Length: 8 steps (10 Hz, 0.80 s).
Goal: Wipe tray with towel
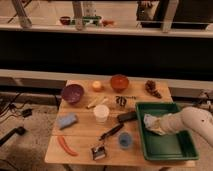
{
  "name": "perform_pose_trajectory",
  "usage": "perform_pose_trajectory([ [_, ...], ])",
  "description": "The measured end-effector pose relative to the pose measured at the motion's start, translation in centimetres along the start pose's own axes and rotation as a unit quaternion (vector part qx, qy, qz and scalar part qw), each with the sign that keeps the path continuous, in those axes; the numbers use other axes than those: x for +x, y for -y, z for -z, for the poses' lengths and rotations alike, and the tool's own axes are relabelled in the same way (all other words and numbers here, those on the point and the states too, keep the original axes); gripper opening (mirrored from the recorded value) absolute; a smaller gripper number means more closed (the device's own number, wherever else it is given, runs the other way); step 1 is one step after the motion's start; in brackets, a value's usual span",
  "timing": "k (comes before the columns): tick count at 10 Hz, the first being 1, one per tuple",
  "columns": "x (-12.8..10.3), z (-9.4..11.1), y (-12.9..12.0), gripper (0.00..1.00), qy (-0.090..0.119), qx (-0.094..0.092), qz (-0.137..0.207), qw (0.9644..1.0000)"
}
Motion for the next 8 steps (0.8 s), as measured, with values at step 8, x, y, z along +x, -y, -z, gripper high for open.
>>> perform_pose_trajectory([
  [8,5.7,4.6,-8.6,0.00,0.029,-0.028,-0.037,0.9985],
])
